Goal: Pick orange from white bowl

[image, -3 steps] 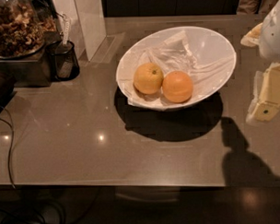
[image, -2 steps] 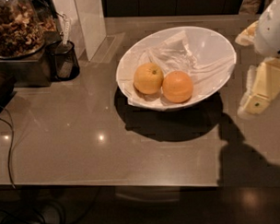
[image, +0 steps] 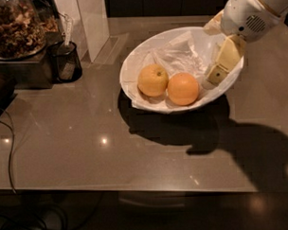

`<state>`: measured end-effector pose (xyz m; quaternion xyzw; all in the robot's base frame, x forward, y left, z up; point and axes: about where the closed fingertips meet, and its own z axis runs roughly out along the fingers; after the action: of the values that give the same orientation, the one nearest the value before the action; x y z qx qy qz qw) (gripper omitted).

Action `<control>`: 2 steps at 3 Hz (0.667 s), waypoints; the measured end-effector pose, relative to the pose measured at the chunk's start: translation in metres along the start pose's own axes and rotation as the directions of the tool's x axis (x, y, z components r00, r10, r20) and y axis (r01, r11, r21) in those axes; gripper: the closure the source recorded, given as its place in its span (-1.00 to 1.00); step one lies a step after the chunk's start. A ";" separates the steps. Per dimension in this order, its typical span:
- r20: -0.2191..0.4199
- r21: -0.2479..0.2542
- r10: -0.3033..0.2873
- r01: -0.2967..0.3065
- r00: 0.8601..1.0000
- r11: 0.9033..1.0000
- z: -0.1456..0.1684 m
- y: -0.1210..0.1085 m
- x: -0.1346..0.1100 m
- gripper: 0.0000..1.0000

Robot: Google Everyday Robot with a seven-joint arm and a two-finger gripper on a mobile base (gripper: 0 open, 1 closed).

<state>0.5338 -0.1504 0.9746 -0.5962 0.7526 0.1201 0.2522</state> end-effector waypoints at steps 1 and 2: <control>0.012 0.005 -0.001 0.000 1.000 1.000 0.000 -0.003 -0.003 -1.00; 0.055 -0.011 0.064 -0.063 0.996 0.998 0.012 -0.012 0.006 -1.00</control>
Offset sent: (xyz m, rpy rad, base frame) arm 0.0248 -0.0088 -0.0302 0.1507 0.0744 -0.0963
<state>0.5470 -0.1521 0.9627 -0.5697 0.7634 0.1478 0.2661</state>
